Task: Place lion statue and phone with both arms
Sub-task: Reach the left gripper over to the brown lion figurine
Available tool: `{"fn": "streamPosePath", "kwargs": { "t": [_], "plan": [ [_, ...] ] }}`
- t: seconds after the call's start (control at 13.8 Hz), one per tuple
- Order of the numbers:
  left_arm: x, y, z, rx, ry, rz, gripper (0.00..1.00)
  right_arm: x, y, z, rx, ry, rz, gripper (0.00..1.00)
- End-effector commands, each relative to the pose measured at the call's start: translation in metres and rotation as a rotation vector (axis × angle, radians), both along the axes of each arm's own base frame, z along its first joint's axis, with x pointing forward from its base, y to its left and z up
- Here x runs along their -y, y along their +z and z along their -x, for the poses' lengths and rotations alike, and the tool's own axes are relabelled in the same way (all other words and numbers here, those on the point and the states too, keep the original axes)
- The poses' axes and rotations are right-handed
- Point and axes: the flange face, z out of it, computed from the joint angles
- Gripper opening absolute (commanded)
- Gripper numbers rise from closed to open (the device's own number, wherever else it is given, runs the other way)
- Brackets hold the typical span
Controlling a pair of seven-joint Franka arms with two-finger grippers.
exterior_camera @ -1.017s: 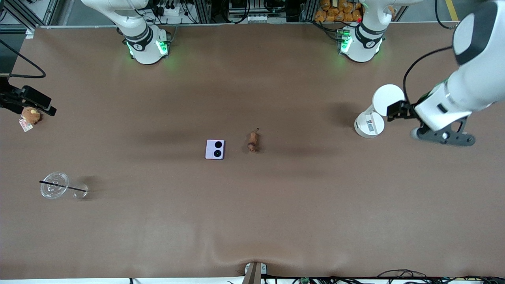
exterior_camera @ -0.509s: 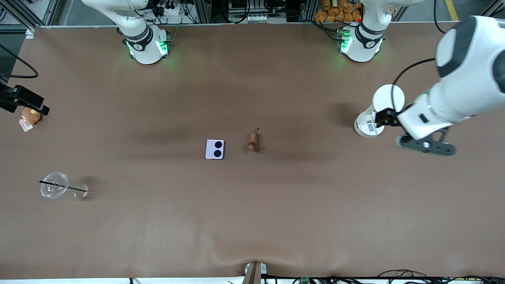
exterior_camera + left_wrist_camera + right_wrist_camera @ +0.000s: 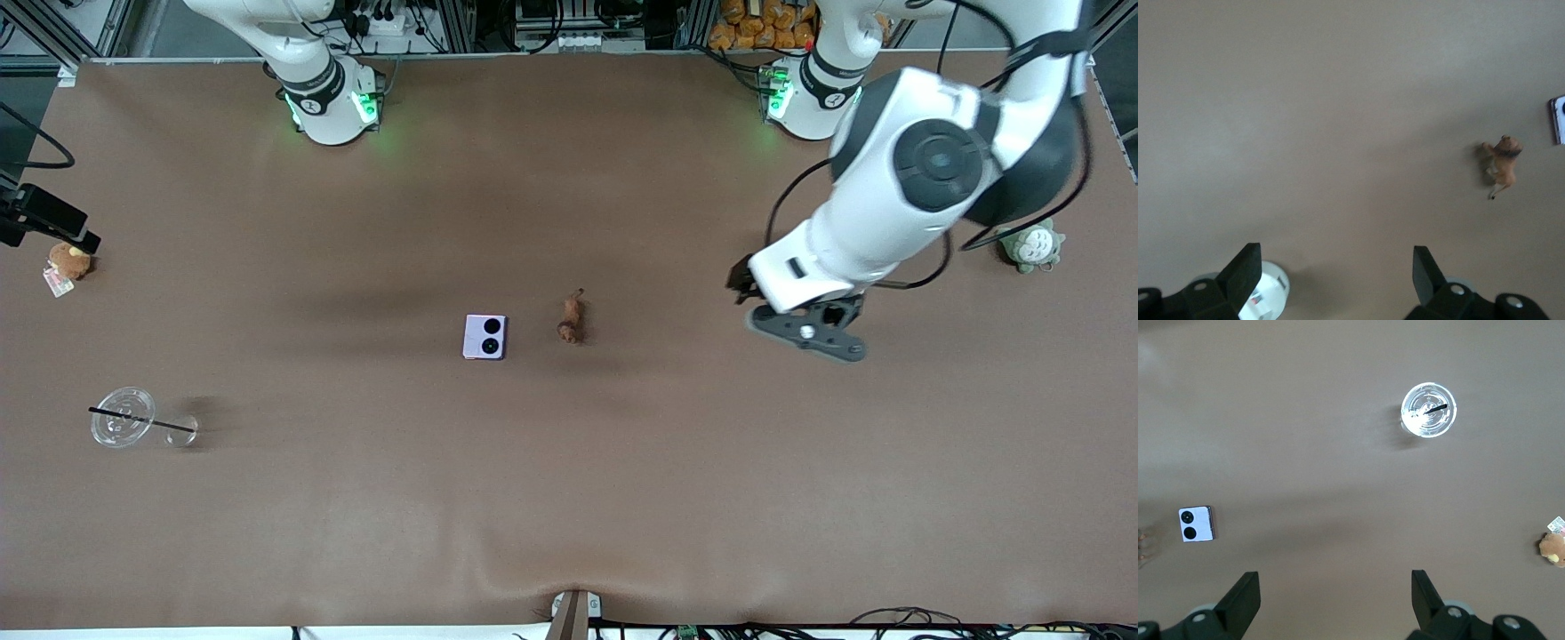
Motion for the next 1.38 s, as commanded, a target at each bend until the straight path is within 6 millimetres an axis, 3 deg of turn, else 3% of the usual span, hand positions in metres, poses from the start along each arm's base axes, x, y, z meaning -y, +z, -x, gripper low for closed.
{"fn": "streamPosePath", "kwargs": {
  "t": [0.0,0.22,0.51,0.73,0.94,1.31],
  "plan": [
    [0.029,-0.011,-0.001,-0.003,0.037,0.051,1.00,-0.004,0.001,-0.002,-0.012,0.012,0.004,1.00],
    [0.092,-0.031,0.021,-0.013,0.182,0.063,1.00,-0.018,-0.007,-0.008,-0.024,0.032,0.005,1.00],
    [0.151,-0.064,0.044,-0.038,0.303,0.094,1.00,-0.032,-0.007,-0.009,-0.026,0.052,0.005,1.00],
    [0.178,-0.089,0.056,-0.047,0.310,0.097,1.00,-0.034,-0.021,-0.015,-0.052,0.056,0.004,1.00],
    [0.216,-0.125,0.072,-0.026,0.275,0.125,1.00,-0.036,-0.034,-0.022,-0.073,0.060,0.003,1.00],
    [0.252,-0.192,0.091,0.021,0.196,0.113,1.00,-0.042,-0.046,-0.029,-0.091,0.066,-0.014,1.00]
  ]
}}
